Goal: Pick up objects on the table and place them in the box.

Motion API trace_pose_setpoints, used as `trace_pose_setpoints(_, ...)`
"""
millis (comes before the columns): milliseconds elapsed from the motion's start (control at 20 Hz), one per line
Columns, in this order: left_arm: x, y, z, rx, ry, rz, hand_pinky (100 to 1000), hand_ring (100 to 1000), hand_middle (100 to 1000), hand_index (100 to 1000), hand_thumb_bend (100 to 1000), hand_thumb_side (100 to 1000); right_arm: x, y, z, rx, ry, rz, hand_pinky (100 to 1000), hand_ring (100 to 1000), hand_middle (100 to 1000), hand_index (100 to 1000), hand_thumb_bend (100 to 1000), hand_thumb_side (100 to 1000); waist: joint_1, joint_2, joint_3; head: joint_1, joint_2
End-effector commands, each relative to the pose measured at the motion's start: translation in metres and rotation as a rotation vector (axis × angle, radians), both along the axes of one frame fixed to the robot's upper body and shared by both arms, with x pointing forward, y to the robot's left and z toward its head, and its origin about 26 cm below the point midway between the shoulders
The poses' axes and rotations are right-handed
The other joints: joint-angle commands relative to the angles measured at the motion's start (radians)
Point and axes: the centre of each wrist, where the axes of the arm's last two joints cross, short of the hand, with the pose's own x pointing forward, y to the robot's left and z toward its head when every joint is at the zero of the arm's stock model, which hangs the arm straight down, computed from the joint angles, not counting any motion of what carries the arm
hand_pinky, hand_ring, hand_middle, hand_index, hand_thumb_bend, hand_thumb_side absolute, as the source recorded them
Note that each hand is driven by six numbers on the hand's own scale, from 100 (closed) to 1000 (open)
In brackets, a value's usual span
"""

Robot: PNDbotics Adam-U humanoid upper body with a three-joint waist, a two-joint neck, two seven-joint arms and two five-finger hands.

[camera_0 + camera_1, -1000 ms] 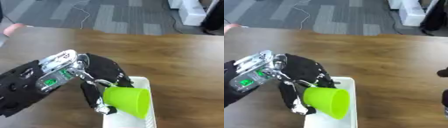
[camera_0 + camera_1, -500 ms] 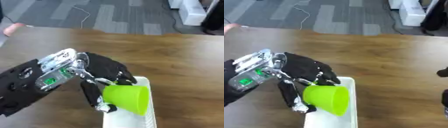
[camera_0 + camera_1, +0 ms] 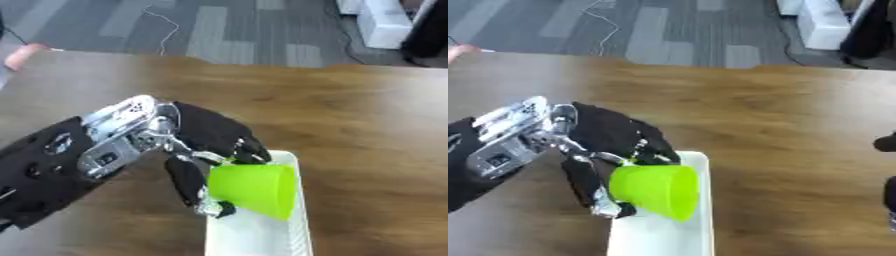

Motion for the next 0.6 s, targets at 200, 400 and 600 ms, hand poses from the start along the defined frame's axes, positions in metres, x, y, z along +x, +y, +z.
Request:
trace_pose_setpoints(200, 0.004, 0.0, -0.004, 0.089, 0.019, -0.059, 1000, 1000, 1000, 1000, 294, 1000, 0.0, -0.001, 0.01, -0.015, -0.039, 0.029, 179, 337, 382, 483, 255, 1000, 0.003, -0.012, -0.005, -0.002, 0.004)
trace_pose_setpoints(400, 0.008, 0.003, -0.011, 0.015, 0.045, -0.008, 1000, 1000, 1000, 1000, 100, 1000, 0.0, -0.001, 0.011, -0.016, -0.038, 0.03, 179, 337, 382, 483, 255, 1000, 0.003, -0.011, -0.006, -0.004, 0.007)
trace_pose_setpoints(600, 0.01, 0.006, -0.021, -0.05, 0.105, 0.053, 1000, 1000, 1000, 1000, 100, 1000, 0.0, -0.001, 0.011, -0.016, -0.039, 0.03, 180, 337, 382, 482, 257, 1000, 0.002, -0.01, -0.006, -0.007, 0.01)
